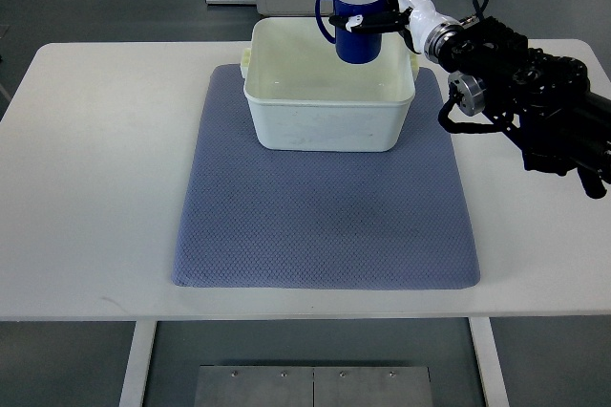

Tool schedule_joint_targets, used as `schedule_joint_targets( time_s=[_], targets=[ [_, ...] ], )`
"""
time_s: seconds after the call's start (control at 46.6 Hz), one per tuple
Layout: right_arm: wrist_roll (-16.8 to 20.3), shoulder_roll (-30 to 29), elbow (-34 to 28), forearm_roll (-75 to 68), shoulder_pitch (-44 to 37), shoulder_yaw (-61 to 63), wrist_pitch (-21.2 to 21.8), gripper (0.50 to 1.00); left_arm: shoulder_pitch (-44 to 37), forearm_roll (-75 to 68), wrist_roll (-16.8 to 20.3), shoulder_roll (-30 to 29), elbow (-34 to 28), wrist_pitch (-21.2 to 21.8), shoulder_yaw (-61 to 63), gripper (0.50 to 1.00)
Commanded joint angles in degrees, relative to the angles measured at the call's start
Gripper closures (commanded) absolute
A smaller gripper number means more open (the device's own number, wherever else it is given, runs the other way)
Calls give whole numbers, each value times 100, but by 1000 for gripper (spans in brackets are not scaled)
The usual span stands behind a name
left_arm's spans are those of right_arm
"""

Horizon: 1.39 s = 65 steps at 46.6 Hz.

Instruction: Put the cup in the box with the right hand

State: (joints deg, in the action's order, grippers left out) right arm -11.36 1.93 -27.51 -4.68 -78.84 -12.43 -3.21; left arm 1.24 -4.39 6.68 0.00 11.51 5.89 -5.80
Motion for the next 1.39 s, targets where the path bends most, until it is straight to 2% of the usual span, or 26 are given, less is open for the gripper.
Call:
schedule_joint_targets(
  time_s=[0.0,0.129,0.365,0.6,0.686,0.729,0.879,1.372],
  targets=[
    [54,1,0,-6,0,4,-4,835,-1,0,0,0,0,0,0,500],
    [63,1,0,3,53,4,-4,808,-1,0,0,0,0,0,0,500],
    [54,1,0,3,61,13,-13,653,-1,0,0,0,0,0,0,500],
    [54,1,0,3,61,39,-21,586,-1,0,0,0,0,0,0,500],
    [46,1,9,3,61,48,-21,551,-1,0,0,0,0,0,0,500],
    [28,1,0,3,61,57,-21,515,-1,0,0,0,0,0,0,500],
    [-7,1,-9,3,53,65,-21,500,-1,0,0,0,0,0,0,500],
    [-7,18,-35,3,-9,109,-21,500,8,0,0,0,0,0,0,500]
  ],
)
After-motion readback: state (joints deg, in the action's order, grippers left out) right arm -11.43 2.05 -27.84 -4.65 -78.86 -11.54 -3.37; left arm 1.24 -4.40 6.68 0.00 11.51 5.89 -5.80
